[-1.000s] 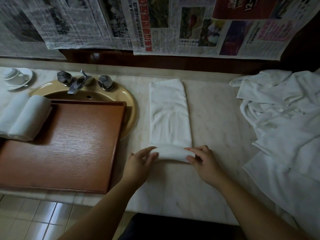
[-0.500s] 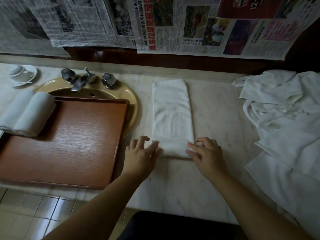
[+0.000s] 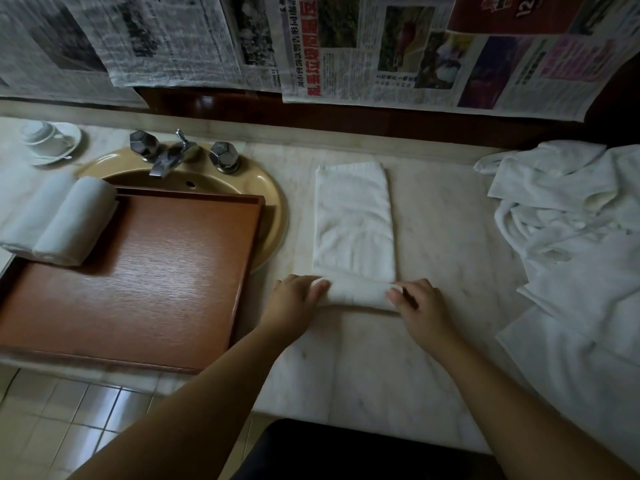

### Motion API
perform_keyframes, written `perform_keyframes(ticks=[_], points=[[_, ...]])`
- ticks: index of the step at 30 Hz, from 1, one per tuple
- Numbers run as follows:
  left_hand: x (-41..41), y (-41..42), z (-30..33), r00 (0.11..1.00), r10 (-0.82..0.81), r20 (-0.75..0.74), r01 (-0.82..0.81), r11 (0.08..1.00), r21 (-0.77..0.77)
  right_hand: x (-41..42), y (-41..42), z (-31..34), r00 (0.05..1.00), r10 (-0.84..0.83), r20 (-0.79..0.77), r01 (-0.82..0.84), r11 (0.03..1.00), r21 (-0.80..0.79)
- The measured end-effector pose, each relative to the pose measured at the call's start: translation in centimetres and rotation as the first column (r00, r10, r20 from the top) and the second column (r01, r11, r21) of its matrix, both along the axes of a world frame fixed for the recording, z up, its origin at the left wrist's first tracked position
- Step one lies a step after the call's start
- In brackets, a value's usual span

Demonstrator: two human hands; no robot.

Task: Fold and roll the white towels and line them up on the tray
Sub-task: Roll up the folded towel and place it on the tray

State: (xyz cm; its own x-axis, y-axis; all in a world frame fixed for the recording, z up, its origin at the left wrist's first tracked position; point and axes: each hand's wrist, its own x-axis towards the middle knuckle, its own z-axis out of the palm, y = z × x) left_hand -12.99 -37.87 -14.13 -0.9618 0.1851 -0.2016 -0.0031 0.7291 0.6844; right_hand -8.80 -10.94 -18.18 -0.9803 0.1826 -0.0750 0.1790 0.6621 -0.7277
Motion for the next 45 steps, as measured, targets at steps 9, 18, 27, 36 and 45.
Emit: perform_keyframes(ticks=[9,18,27,36,45], points=[[-0.9,1.8,0.4,0.95,0.285,-0.124,-0.283,0.958,0.037,-1.0,-0.7,1.1,0.974,-0.026,-0.224,0.048,0.994,0.096],[0.6,-2.3,-3.2,0.878,-0.218,-0.425,0.178,0.975,-0.132,0.8,1.4,0.6,0.899,0.271,-0.346,-0.15,0.929,0.338],[-2.5,0.0,0.0,0.99,0.073,0.119,-0.089,0.987,0.136,-2.6,0.6,1.3,0.998,0.035,0.056,-0.028,0.993,-0.112],[-3.7,2.1,1.7,0.897,0.337,0.286,-0.406,0.882,0.237,-4.8,-0.6,2.6,0.98,-0.193,0.043,0.198,0.965,-0.172],[-2.8,-0.1,-1.6,0.895,-0.211,-0.393,0.16,0.974,-0.157,-0.5,1.7,0.7,0.947,0.18,-0.267,-0.091,0.945,0.314]])
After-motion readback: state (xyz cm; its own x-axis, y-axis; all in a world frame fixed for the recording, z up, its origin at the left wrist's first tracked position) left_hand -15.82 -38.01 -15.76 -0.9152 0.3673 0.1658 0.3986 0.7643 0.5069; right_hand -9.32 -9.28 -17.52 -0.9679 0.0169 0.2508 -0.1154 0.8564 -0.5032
